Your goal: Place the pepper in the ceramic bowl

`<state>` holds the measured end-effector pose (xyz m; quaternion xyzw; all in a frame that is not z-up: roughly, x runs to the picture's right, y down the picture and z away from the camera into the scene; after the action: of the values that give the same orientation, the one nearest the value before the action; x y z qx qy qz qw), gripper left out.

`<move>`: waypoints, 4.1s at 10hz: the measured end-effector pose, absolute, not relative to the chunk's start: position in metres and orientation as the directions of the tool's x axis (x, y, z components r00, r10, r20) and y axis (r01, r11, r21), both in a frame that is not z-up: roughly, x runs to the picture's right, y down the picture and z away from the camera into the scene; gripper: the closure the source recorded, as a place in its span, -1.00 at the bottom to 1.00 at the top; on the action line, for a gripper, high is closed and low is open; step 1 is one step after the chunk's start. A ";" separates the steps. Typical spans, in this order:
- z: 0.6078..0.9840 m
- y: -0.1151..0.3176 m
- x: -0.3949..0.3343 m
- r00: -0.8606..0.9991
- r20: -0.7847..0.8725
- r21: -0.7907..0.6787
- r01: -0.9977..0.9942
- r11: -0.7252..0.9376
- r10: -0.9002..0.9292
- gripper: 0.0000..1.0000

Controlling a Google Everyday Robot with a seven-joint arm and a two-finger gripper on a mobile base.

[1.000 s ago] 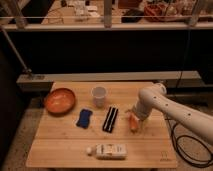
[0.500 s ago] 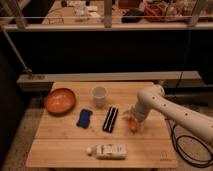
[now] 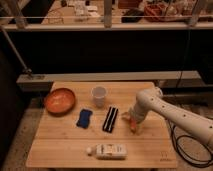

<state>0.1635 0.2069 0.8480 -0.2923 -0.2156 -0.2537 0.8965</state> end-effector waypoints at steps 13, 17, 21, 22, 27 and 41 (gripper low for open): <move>0.837 0.199 0.142 0.764 0.557 -0.376 0.581 0.722 -0.325 0.91; 0.810 0.169 0.115 0.740 0.569 -0.325 0.603 0.728 -0.359 0.91; 0.799 0.142 0.065 0.697 0.576 -0.251 0.647 0.720 -0.427 0.91; 0.796 0.136 0.060 0.692 0.574 -0.238 0.653 0.719 -0.438 0.91; 0.796 0.117 0.019 0.657 0.572 -0.189 0.688 0.700 -0.491 0.91; 0.788 0.067 -0.087 0.549 0.572 -0.087 0.779 0.621 -0.609 0.91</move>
<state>-0.0869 0.0668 0.7884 -0.1682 -0.2530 -0.4017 0.8639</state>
